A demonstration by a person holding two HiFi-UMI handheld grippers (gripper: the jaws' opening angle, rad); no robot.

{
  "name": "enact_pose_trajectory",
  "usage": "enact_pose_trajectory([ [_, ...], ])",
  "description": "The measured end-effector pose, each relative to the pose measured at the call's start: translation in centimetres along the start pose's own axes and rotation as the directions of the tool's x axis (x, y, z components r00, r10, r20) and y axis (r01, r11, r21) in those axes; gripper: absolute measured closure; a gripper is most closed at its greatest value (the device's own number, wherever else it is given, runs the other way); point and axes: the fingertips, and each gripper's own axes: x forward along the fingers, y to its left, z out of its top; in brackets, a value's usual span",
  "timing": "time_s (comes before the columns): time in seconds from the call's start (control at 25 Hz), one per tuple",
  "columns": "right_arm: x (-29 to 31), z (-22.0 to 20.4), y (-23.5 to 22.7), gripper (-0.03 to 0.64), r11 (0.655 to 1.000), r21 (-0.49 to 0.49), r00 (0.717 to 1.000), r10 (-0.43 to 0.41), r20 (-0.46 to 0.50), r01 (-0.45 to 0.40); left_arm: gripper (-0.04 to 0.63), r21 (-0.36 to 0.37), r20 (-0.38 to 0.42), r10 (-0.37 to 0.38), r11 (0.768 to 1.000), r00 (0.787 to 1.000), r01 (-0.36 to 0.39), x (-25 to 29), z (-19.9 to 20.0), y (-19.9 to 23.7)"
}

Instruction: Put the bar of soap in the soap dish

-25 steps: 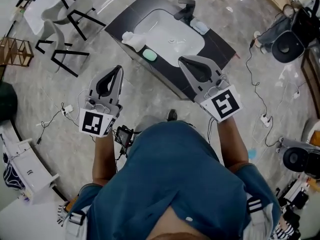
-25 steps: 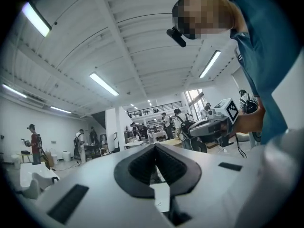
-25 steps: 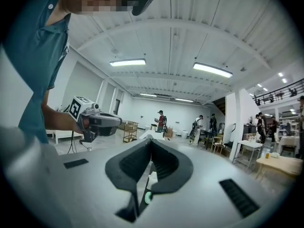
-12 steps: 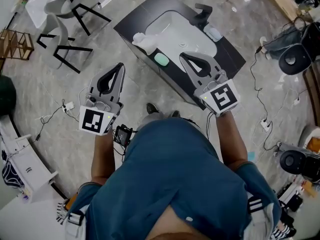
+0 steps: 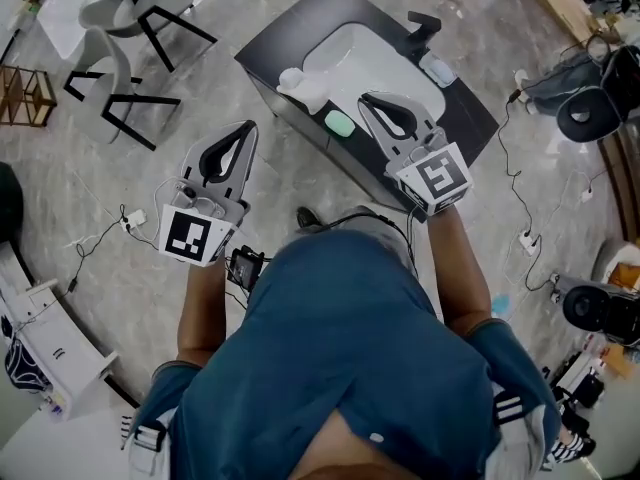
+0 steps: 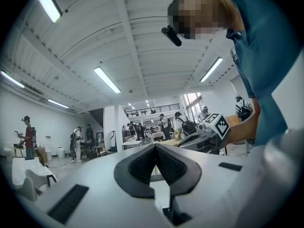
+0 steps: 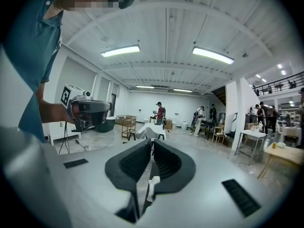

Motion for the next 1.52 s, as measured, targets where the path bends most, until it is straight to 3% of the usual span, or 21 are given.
enact_pose_trajectory([
  [0.36,4.7,-5.2,0.0,0.597,0.996,0.064,0.994,0.061,-0.093,-0.055,0.592,-0.024,-0.022,0.032,0.999,0.999,-0.032,-0.2,-2.0,3.0],
  [0.48,6.1,-7.1,0.2,0.535,0.993,0.086,0.987,0.090,-0.131,-0.079,0.592,-0.034,-0.031,0.046,0.998,0.998,-0.047,-0.4,-2.3,4.0],
  [0.88,9.4,-13.8,-0.4,0.423,0.989,0.124,0.962,0.111,-0.248,-0.082,0.592,-0.050,-0.068,0.054,0.997,0.996,-0.058,0.2,-4.2,6.3],
  [1.08,10.7,-18.2,-0.2,0.349,0.986,0.139,0.935,0.134,-0.327,-0.092,0.592,-0.061,-0.087,0.062,0.996,0.994,-0.068,0.3,-5.2,7.2],
  [1.28,11.5,-22.6,0.0,0.318,0.984,0.143,0.901,0.156,-0.404,-0.106,0.592,-0.070,-0.105,0.071,0.994,0.992,-0.078,0.4,-6.0,8.0],
  [1.52,12.2,-28.0,0.6,0.267,0.982,0.140,0.846,0.179,-0.503,-0.125,0.592,-0.079,-0.130,0.084,0.992,0.988,-0.095,0.2,-6.9,9.0],
])
